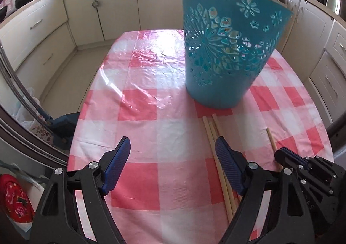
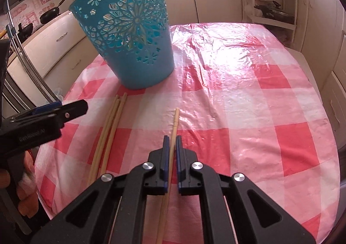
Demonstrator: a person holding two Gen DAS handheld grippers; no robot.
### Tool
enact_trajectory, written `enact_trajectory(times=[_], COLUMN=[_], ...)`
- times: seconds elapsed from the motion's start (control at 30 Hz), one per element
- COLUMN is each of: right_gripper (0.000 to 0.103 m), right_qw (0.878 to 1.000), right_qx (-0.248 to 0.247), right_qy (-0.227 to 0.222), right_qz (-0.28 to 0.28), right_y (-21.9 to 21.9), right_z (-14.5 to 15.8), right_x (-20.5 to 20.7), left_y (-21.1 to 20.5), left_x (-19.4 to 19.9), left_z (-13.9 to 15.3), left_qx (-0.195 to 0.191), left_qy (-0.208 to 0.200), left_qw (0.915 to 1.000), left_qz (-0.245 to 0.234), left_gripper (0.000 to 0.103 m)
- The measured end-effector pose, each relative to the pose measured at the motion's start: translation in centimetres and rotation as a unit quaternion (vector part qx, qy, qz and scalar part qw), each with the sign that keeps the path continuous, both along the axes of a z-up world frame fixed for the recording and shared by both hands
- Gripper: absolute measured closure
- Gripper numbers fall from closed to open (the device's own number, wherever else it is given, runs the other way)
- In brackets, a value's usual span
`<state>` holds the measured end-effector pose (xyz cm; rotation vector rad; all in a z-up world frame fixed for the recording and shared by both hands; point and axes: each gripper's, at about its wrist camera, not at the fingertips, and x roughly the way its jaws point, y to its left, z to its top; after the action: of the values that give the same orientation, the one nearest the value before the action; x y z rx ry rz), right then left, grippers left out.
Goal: Organize utensils
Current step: 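Grasp a chopstick from the bundle with the left gripper while the right gripper holds its chopstick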
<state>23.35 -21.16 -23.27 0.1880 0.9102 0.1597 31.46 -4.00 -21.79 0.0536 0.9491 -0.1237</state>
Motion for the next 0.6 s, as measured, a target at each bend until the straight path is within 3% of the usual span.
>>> enact_trajectory(times=[0.23,0.6], right_gripper=[0.097,0.097], right_qw=[1.000,1.000], right_qx=[0.009,0.013], right_qy=[-0.001,0.000], right_qz=[0.006,0.006], right_y=[-0.7,-0.7], right_z=[-0.1,-0.1], right_x=[-0.2,0.0], left_y=[-1.5,-1.4], left_x=[0.8,1.4], left_z=[-2.0,-2.4], left_qx=[0.016,0.021], left_qy=[0.028,0.029], left_qw=[0.9995,0.9994], left_qz=[-0.002,0.003], left_gripper=[0.026,0.026])
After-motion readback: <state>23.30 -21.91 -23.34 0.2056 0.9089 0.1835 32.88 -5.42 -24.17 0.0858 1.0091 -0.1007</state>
